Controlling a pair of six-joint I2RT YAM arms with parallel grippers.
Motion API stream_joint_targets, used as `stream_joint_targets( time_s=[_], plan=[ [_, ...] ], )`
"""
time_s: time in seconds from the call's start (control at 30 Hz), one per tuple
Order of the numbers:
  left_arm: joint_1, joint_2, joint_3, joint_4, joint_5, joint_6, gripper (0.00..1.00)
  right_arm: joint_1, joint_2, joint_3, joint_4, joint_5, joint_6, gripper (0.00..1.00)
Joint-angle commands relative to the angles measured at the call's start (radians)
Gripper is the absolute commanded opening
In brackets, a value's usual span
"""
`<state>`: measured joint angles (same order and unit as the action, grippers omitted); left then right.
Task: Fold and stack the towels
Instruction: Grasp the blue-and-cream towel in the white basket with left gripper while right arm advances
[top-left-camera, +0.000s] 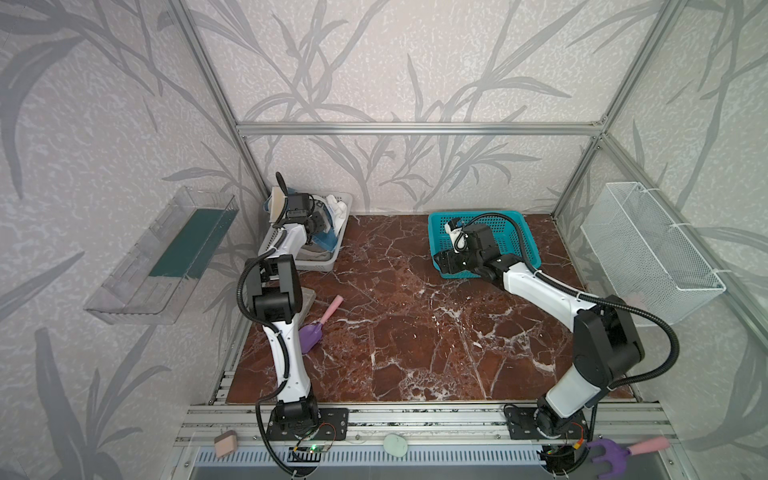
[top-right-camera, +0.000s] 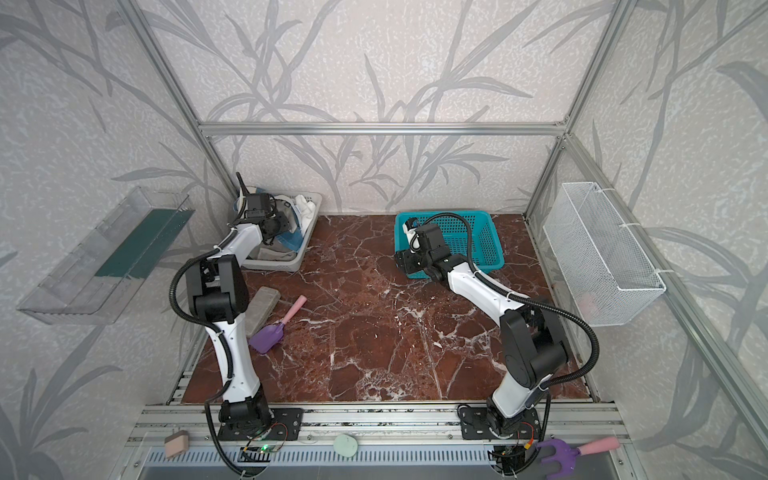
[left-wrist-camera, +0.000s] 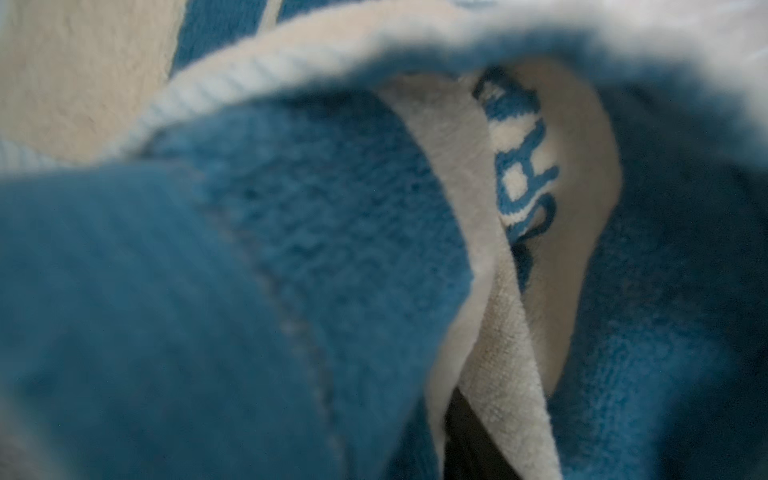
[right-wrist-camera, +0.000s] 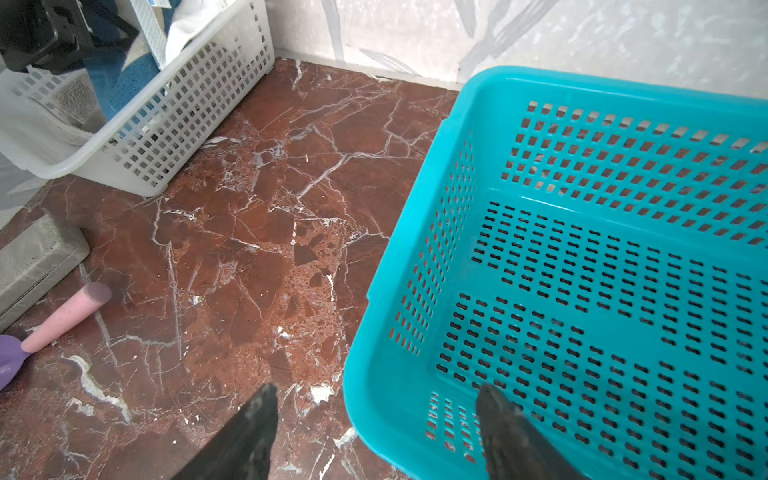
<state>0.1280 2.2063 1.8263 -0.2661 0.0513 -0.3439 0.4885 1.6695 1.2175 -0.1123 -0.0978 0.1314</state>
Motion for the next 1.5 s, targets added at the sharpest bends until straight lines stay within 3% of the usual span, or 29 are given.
stream_joint_targets(
  time_s=[0.0,0.07,0.23,0.5,0.6,0.63,0.7,0.77,0.83,1.0,1.27,1.47],
  plan=[
    [0.01,-0.084,-0.028,0.091,0.09,-0.005,0.16,0.031,-0.016,0.017,-0.007,0.009,-0.023,0.72],
    [0.02,-0.135,-0.052,0.112,0.101,-0.005,0.0,0.052,-0.032,0.013,-0.003,0.012,-0.024,0.7],
    [0.022,-0.272,-0.075,0.085,0.096,0.05,0.0,0.083,-0.086,-0.009,-0.013,0.016,-0.017,0.69],
    [0.021,-0.45,-0.089,0.025,0.117,0.065,0.0,0.083,-0.21,-0.13,0.055,0.009,0.097,0.68],
    [0.021,-0.494,-0.155,0.063,0.121,0.067,0.0,0.083,-0.239,-0.165,0.06,0.005,0.125,0.68],
    [0.023,-0.496,-0.196,0.087,0.114,0.066,0.11,0.083,-0.243,-0.172,0.055,0.002,0.137,0.68],
    [0.035,-0.484,-0.252,0.057,0.076,0.038,0.45,0.083,-0.239,-0.174,0.036,-0.016,0.16,0.68],
    [0.056,-0.462,-0.255,-0.074,0.072,0.005,0.58,0.084,-0.232,-0.176,0.021,-0.053,0.176,0.68],
    [0.07,-0.462,-0.28,-0.146,0.063,-0.004,0.62,0.084,-0.228,-0.184,0.016,-0.072,0.189,0.68],
    [0.075,-0.509,-0.407,-0.098,0.08,0.042,0.63,0.084,-0.206,-0.188,0.023,-0.087,0.197,0.68],
    [0.06,-0.506,-0.307,-0.295,0.162,0.112,0.61,0.085,-0.131,-0.148,0.053,-0.112,0.197,0.68],
    [-0.044,-0.516,-0.246,-0.378,0.055,0.19,0.59,0.084,-0.07,-0.113,0.072,-0.138,0.198,0.68]
  ],
)
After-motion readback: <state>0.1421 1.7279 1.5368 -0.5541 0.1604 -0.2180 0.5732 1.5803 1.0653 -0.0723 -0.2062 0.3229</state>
